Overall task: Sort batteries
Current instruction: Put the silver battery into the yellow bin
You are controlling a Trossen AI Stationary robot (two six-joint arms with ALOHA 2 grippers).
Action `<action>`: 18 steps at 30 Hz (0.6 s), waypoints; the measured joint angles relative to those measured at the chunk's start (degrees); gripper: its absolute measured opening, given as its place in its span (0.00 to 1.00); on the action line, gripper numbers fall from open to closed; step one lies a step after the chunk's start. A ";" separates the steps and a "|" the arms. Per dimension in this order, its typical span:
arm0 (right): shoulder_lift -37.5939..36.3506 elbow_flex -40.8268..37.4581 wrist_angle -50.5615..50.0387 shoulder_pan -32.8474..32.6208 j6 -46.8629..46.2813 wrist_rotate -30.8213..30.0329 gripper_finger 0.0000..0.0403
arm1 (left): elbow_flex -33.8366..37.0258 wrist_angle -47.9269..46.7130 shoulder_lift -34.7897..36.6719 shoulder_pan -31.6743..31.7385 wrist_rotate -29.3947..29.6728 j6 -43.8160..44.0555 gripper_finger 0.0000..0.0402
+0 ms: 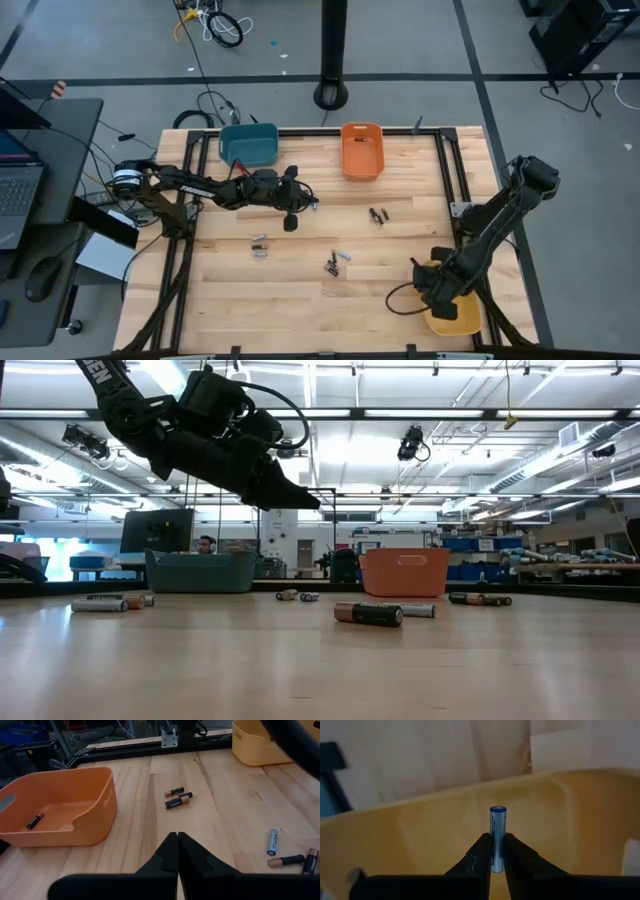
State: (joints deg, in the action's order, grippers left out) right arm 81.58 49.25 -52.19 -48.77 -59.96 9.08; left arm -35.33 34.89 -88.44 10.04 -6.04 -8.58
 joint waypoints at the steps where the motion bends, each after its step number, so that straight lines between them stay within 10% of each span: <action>1: -0.17 -1.02 0.81 0.00 0.08 -0.02 0.11 | 0.00 -0.02 0.00 0.00 0.00 0.00 0.02; 18: -0.71 -12.06 9.82 0.02 5.36 -0.61 0.11 | 0.00 -0.10 0.00 0.09 0.00 -0.12 0.02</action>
State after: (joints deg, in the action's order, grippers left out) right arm 80.86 37.19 -42.37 -48.75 -54.60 8.47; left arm -35.33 34.79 -88.44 10.13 -6.04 -8.70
